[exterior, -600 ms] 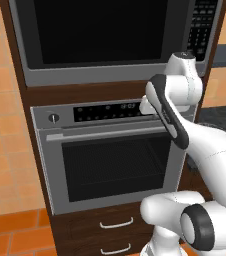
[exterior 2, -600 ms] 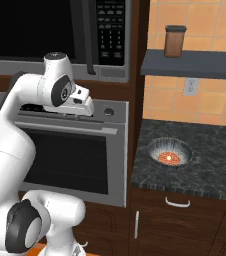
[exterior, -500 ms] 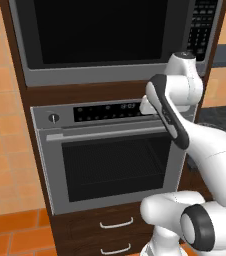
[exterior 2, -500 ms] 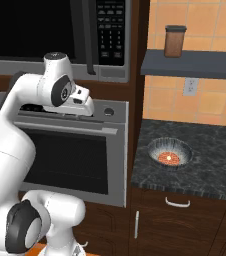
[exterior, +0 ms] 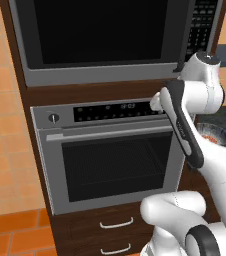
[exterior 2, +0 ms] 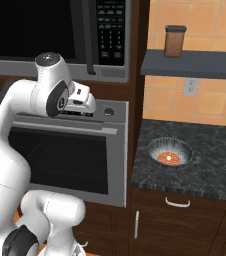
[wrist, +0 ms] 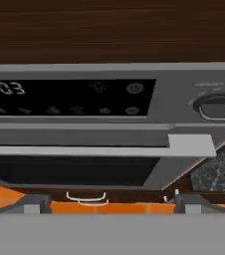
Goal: Open the microwave, place the bowl with waffle inside the microwave, then close the microwave door and turn it on.
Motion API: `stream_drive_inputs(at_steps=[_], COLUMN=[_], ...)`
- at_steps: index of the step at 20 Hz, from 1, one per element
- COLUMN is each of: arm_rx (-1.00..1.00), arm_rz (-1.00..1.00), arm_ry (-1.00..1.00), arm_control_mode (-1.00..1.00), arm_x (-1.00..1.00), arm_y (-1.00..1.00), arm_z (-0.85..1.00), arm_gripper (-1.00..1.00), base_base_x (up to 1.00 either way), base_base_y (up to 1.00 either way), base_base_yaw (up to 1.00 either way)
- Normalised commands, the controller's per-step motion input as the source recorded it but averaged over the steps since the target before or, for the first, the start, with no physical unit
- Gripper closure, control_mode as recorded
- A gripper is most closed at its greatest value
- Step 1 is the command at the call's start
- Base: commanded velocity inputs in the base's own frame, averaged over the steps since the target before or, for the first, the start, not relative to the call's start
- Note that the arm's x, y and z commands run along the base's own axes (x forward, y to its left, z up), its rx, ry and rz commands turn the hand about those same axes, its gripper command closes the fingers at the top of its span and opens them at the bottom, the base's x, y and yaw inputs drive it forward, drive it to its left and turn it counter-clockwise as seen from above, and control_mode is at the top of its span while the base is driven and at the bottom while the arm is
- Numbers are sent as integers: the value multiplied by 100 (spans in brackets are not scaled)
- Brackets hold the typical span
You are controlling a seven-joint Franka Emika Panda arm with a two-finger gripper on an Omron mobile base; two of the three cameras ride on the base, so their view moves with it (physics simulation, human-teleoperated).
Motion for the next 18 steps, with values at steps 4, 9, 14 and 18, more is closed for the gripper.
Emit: stream_drive_inputs(at_steps=[4,9,14,18], arm_rx=[0,0,0,0], arm_rz=[0,-1,-7,-12], arm_ry=[-29,-22,-12,-5], arm_control_mode=[-100,-100,-100,-100], arm_x=[-10,0,0,0], arm_y=[-7,-7,-19,-25], arm_z=[52,64,68,54], arm_gripper=[-100,-100,-100,-100], base_base_x=[0,0,0,0], base_base_y=[0,0,0,0], base_base_yaw=[0,0,0,0])
